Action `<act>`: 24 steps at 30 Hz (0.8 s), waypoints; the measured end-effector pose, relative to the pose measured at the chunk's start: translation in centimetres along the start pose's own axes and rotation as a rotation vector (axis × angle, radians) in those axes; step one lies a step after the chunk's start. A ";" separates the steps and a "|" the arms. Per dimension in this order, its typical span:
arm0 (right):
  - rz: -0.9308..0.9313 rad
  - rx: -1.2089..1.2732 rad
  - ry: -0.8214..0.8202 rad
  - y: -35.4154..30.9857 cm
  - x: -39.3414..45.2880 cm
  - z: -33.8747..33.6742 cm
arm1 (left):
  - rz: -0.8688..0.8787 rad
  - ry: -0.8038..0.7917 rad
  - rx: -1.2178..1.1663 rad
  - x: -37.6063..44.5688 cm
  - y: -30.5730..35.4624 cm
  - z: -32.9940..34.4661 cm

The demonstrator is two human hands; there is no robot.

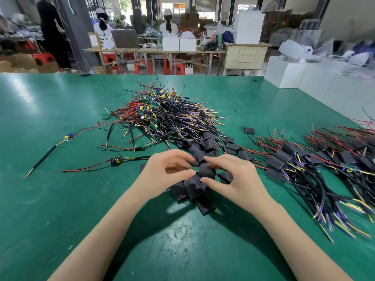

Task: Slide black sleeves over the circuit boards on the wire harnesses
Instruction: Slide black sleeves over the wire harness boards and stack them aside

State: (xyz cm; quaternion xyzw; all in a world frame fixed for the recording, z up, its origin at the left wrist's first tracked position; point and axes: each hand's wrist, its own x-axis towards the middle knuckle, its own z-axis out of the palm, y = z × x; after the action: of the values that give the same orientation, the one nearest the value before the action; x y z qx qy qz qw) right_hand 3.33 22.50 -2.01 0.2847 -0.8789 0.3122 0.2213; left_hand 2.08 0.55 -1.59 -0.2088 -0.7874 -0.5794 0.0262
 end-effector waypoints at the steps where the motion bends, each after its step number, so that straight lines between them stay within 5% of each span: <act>1: 0.047 -0.080 -0.018 0.2 0.0 -0.2 | 0.000 0.032 -0.011 0.0 -0.1 -0.1; 5: 0.038 -0.318 -0.115 0.3 -0.1 -0.1 | -0.004 0.102 -0.006 0.1 -0.4 0.1; 10: 0.016 -0.341 -0.066 -0.3 -0.1 0.5 | 0.001 0.115 0.018 0.0 -0.8 0.5; 16: 0.004 -0.464 -0.194 -0.4 -0.2 0.9 | -0.006 0.100 0.052 0.0 -1.1 0.9; 24: 0.085 -0.272 -0.126 -0.5 0.1 0.0 | -0.090 0.034 -0.210 0.0 -0.2 0.3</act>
State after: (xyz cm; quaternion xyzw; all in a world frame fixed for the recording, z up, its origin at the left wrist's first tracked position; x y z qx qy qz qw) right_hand 3.55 22.14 -1.77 0.2334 -0.9365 0.1809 0.1890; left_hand 2.12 0.75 -1.86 -0.1649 -0.7304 -0.6628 -0.0083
